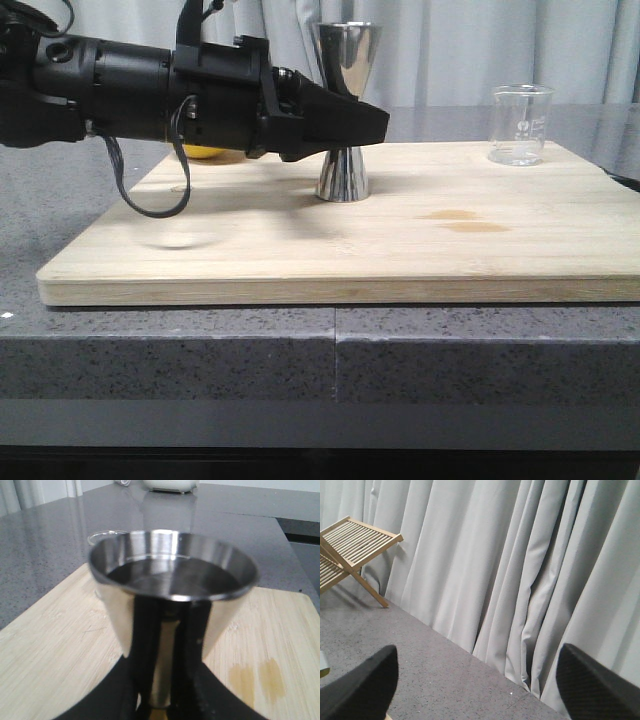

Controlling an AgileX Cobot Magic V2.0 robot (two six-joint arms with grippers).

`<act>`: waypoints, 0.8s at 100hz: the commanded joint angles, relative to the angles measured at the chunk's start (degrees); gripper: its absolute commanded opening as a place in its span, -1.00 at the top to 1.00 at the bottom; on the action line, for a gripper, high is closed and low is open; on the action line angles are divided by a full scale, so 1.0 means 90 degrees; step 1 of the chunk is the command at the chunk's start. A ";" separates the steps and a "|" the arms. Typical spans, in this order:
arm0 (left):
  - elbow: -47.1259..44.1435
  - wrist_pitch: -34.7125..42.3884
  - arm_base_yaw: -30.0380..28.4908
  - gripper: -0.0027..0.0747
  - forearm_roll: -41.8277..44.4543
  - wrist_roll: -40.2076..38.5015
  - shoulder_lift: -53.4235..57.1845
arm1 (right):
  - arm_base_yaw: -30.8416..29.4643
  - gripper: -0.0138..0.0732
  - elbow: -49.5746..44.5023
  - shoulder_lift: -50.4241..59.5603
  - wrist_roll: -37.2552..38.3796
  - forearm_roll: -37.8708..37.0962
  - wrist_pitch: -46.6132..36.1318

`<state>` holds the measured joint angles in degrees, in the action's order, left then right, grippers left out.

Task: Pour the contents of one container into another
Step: 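Lower the filled jigger onto the board with the left gripper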

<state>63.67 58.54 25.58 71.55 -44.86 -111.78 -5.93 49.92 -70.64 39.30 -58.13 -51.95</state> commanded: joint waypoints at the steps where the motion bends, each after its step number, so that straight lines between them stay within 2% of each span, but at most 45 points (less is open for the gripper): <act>1: 0.0181 0.0342 -0.0032 0.99 -0.0333 -0.0031 0.0203 | -0.0007 -0.66 0.0155 0.0191 0.0020 0.0250 -0.0300; 42: 0.0181 0.0342 -0.0032 0.98 -0.0332 -0.0031 0.0203 | -0.0007 -0.66 0.0155 0.0191 0.0020 0.0250 -0.0287; 50: 0.0181 0.0342 -0.0032 0.93 -0.0270 -0.0031 0.0203 | -0.0007 -0.66 0.0155 0.0191 0.0020 0.0250 -0.0287; 59: 0.0181 0.0342 -0.0032 0.70 -0.0244 -0.0031 0.0203 | -0.0007 -0.66 0.0155 0.0191 0.0020 0.0250 -0.0287; 74: 0.0181 0.0342 -0.0032 0.04 -0.0244 -0.0031 0.0203 | -0.0007 -0.66 0.0155 0.0191 0.0020 0.0250 -0.0287; 80: 0.0181 0.0342 -0.0032 -0.15 -0.0256 -0.0031 0.0203 | -0.0007 -0.66 0.0155 0.0191 0.0020 0.0250 -0.0276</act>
<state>63.98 58.97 25.48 71.50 -44.86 -112.47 -5.93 49.92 -70.64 39.30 -58.13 -52.17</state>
